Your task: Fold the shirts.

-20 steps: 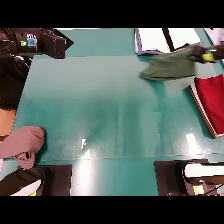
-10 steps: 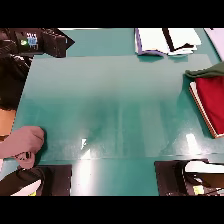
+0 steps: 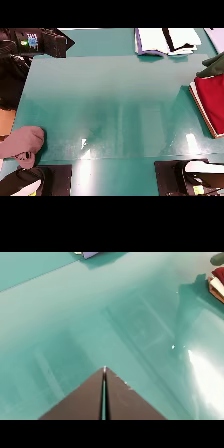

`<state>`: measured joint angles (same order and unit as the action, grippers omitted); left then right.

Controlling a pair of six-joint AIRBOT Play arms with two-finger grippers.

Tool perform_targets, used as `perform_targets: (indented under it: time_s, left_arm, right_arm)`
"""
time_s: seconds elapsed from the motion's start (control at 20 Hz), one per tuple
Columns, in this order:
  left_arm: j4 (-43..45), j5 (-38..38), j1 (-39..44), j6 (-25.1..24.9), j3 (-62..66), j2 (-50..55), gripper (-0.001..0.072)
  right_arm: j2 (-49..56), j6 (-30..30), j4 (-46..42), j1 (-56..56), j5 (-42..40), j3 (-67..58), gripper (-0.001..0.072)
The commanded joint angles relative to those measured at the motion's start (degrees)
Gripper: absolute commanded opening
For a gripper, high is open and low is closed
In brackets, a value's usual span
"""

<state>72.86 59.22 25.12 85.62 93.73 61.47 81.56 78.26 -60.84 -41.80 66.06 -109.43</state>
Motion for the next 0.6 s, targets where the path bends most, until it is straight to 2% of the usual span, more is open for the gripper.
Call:
perform_targets:
  time_s: [0.0, 0.25, 0.45, 0.55]
  left_arm:
    - [0.02, 1.27, 0.02, -0.15, 0.00, -0.04, 0.0028]
    - [0.07, 2.36, 0.02, -0.37, 0.00, -0.04, 0.0028]
    - [0.13, 2.36, 0.02, -0.63, 0.00, -0.04, 0.0028]
    - [0.13, 2.54, 0.02, -0.66, 0.00, -0.04, 0.0028]
  right_arm:
    - [-2.12, -0.20, -1.90, -1.38, 5.31, 2.47, 0.0019]
    - [-11.89, -0.37, -10.69, -8.11, 5.75, 19.41, 0.0019]
    - [-19.04, -6.27, -12.83, -15.43, 5.79, 34.07, 0.0019]
    - [-20.81, -6.80, -12.85, -17.99, 5.44, 39.08, 0.0022]
